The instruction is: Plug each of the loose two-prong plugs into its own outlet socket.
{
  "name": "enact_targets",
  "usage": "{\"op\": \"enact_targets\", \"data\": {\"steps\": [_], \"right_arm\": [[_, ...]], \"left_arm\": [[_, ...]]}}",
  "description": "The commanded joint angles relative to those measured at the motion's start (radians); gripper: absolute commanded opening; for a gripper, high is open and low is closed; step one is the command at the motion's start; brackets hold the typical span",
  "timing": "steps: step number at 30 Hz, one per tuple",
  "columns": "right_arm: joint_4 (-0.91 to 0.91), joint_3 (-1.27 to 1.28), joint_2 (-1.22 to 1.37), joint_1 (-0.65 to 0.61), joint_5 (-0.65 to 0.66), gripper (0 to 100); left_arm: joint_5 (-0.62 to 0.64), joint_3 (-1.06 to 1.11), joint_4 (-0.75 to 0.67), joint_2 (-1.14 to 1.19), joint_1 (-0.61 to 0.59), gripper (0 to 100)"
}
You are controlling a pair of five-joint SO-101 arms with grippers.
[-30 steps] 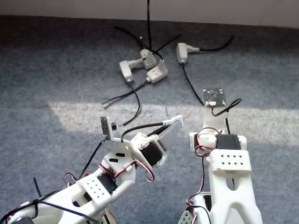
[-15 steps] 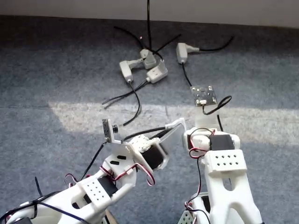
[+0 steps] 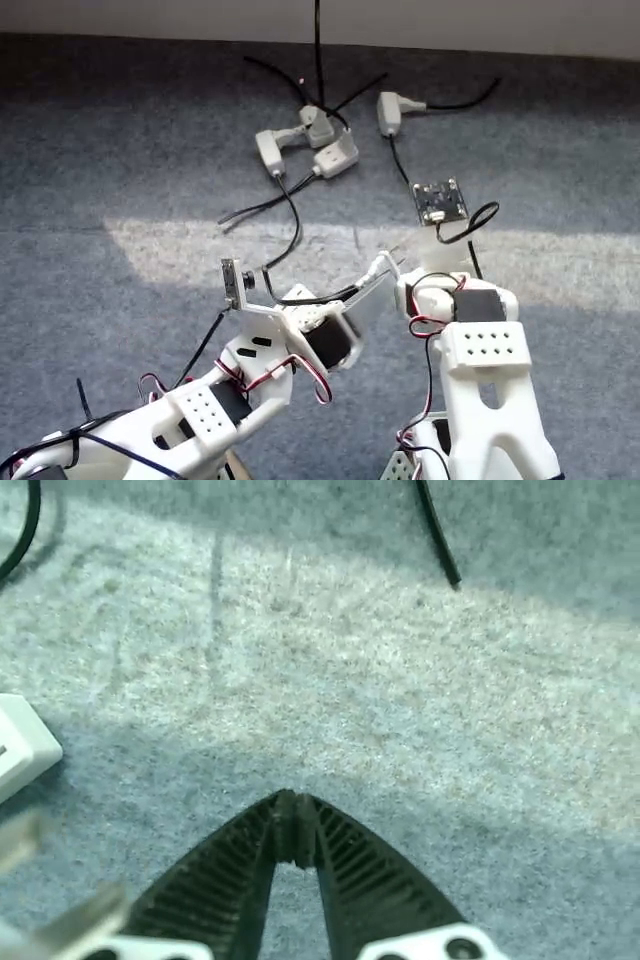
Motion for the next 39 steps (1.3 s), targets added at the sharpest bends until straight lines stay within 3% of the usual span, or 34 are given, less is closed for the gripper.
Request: {"op": "enact_targets", "data": {"steps": [1, 5, 7, 14, 20, 25, 30, 39], "right_arm": [[-0.03, -0.002, -0.012, 0.03, -0.002, 0.6], [0.024, 0.038, -0.021, 0.031, -0.002, 0.6], [0.041, 0.048, -0.021, 0.035, -0.005, 0.6], [0.051, 0.111, -0.021, 0.096, -0.068, 0.9], [-0.021, 0.22, -0.021, 0.101, -0.092, 0.9], [-0.096, 0.3, -0.021, 0.099, -0.086, 0.9], [-0.099, 0.312, -0.021, 0.097, -0.086, 0.9], [-0.099, 0.312, -0.015, 0.097, -0.087, 0.9]], "left_arm": [[0.008, 0.01, -0.008, -0.008, 0.059, 1], [0.011, -0.033, 0.017, -0.007, -0.076, 1], [0.011, -0.082, 0.115, -0.007, -0.159, 1], [0.011, -0.377, 0.727, -0.008, -0.395, 1], [0.055, -0.613, 1.209, -0.008, -0.417, 1], [0.083, -0.728, 1.487, -0.001, -0.41, 1], [0.078, -0.753, 1.637, 0.001, -0.415, 1], [0.02, -0.723, 1.705, 0.002, -0.404, 1]]}}
